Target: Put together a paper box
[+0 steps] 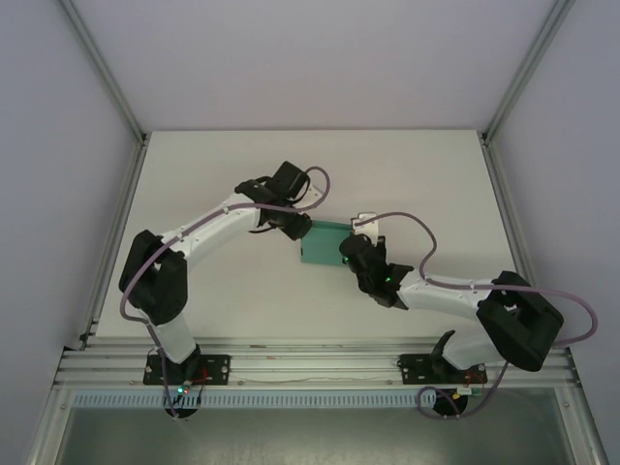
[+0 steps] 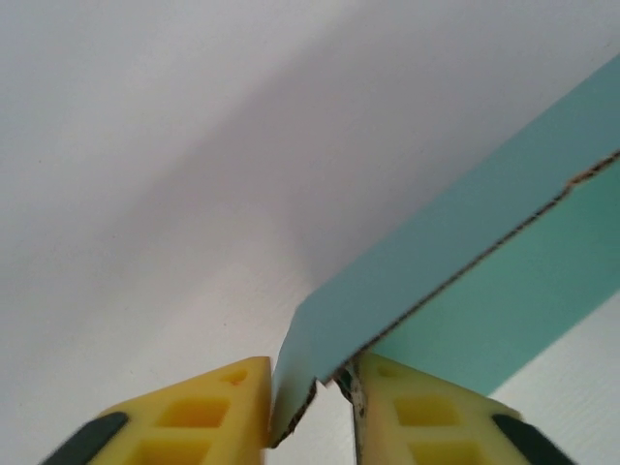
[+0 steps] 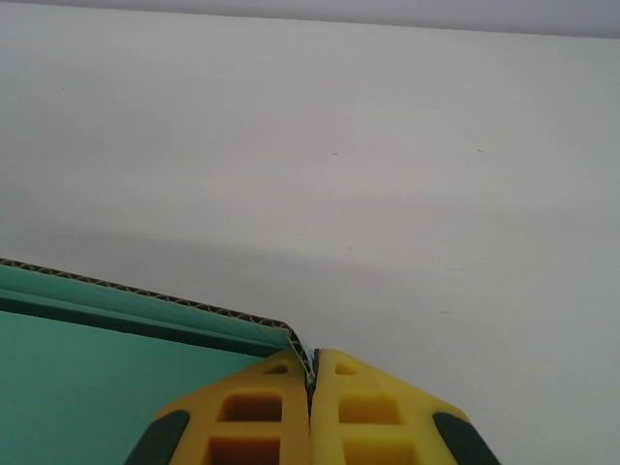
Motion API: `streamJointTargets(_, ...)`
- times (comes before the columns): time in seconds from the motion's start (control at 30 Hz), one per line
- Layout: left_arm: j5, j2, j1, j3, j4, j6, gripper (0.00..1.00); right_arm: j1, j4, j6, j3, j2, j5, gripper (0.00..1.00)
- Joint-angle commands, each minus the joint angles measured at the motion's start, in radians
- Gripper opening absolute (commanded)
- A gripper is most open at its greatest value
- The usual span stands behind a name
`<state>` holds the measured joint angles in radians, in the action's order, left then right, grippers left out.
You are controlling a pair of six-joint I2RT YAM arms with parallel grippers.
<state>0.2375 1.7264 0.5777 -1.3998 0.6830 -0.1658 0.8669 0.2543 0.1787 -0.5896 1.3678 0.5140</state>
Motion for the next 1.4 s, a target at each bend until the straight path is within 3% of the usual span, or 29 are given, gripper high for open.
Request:
streamJointTargets(0.0, -0.043, -0.042, 0.017, 0.017, -0.006, 0.038, 0.15, 0.019, -0.164, -0.008, 0.018, 0.037, -0.042, 0.0)
streamJointTargets(0.23, 0.014, -0.057, 0.026, 0.037, -0.032, 0.134, 0.0, 0.042, -0.178, -0.009, 0.012, 0.047, -0.005, 0.0)
streamJointTargets(0.57, 0.136, -0.125, 0.031, 0.13, -0.045, 0.376, 0.0, 0.108, -0.218, 0.023, 0.002, 0.092, 0.111, 0.0)
streamJointTargets(1.2, 0.236, -0.109, 0.012, 0.089, 0.078, 0.494, 0.0, 0.135, -0.245, 0.066, 0.024, 0.099, 0.13, 0.0)
streamJointTargets(1.3, 0.169, -0.094, 0.021, 0.119, 0.064, 0.499, 0.0, 0.137, -0.219, 0.073, 0.038, 0.094, 0.13, 0.0)
streamJointTargets(1.37, 0.204, -0.097, 0.023, 0.166, -0.003, 0.533, 0.0, 0.137, -0.208, 0.079, 0.043, 0.097, 0.129, 0.0)
